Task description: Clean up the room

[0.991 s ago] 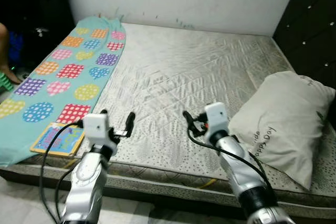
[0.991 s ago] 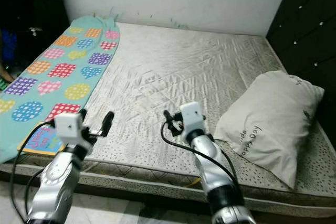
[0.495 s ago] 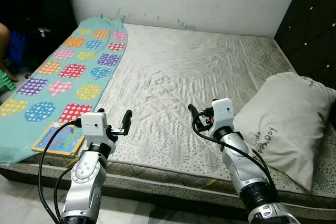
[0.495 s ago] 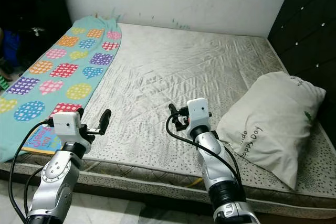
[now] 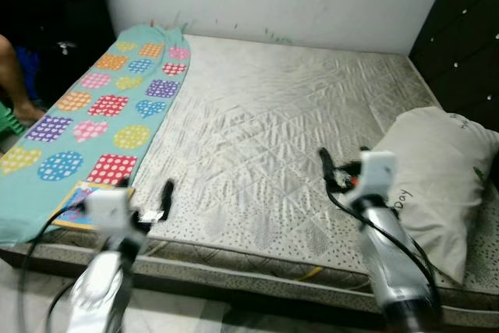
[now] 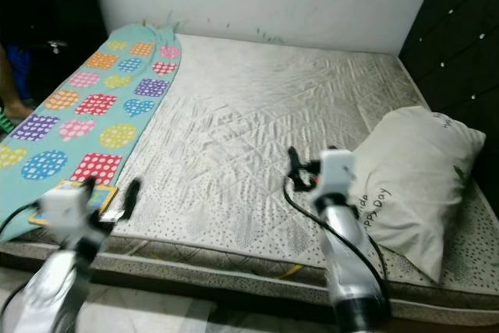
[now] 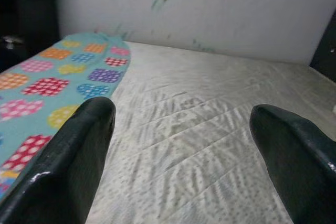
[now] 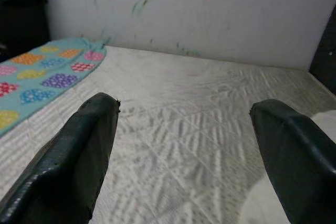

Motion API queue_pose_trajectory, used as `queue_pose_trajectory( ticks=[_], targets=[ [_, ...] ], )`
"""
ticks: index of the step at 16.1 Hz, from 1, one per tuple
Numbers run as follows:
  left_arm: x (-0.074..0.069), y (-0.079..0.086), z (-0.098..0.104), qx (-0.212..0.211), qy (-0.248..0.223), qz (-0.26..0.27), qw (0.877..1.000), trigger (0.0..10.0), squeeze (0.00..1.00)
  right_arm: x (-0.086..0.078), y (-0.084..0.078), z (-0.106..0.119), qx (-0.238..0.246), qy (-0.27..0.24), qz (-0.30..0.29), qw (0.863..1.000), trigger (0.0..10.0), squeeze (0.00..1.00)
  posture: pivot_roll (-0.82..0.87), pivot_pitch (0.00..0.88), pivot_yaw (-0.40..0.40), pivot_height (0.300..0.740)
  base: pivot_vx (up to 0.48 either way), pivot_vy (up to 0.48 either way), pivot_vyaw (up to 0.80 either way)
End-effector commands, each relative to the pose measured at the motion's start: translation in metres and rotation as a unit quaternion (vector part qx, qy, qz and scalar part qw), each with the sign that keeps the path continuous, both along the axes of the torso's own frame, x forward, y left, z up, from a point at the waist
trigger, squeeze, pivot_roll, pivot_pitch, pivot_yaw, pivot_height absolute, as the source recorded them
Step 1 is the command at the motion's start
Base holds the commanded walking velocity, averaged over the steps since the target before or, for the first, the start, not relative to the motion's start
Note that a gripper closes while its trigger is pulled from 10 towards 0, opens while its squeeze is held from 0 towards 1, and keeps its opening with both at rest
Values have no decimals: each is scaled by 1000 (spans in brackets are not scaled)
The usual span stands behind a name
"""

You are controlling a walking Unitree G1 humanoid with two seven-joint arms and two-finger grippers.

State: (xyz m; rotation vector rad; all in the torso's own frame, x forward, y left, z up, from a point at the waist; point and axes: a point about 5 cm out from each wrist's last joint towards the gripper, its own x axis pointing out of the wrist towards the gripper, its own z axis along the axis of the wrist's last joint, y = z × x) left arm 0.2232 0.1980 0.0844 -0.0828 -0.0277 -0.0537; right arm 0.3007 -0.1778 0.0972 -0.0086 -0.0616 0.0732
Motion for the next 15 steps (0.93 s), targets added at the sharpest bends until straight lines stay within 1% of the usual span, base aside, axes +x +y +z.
queue_pose_trajectory(
  ticks=[1,2,3,5,6,8,9,10,11,13,14,15],
  targets=[
    [-14,6,-6,10,12,10,1000,10000,0,-4,-2,1,-4,0,6,1000,10000,0,14,0,-51,740,0,0,0],
    [-17,7,-7,10,15,14,1000,10000,0,-4,-3,1,-3,1,6,1000,10000,0,17,0,-52,740,0,0,0],
    [-14,8,-4,9,10,19,1000,10000,0,-3,-1,3,-6,-1,14,1000,10000,0,22,0,-60,740,0,0,0],
    [-9,7,0,13,-2,14,1000,10000,0,0,3,6,-9,-6,24,1000,10000,0,16,0,-63,740,0,0,0],
    [-2,4,4,14,-8,13,1000,10000,0,5,7,11,-10,-11,28,999,10000,0,13,0,-66,740,0,0,0],
    [2,1,7,14,-16,12,1000,10000,0,9,8,14,-9,-14,25,1000,10000,0,22,0,-70,740,0,0,0],
    [3,1,7,15,-18,12,1000,10000,0,11,8,14,-11,-9,18,1000,10000,0,25,0,-70,740,0,0,0],
    [3,2,8,16,-19,14,1000,10000,0,13,9,10,-4,10,16,1000,10000,0,33,0,-72,740,0,0,0],
    [3,4,8,16,-19,17,1000,10000,0,15,11,7,-8,20,21,1000,10000,0,33,0,-72,740,0,0,0],
    [5,6,8,15,-18,19,1000,10000,0,17,17,7,-39,24,33,998,10000,0,30,0,-69,740,0,0,0],
    [6,7,9,15,-18,20,1000,10000,0,20,17,8,-49,27,22,998,10000,0,26,0,-66,740,0,0,0],
    [8,6,10,14,-18,21,1000,10000,0,22,16,10,-41,27,14,999,10000,0,23,0,-65,740,0,0,0]
  ],
)
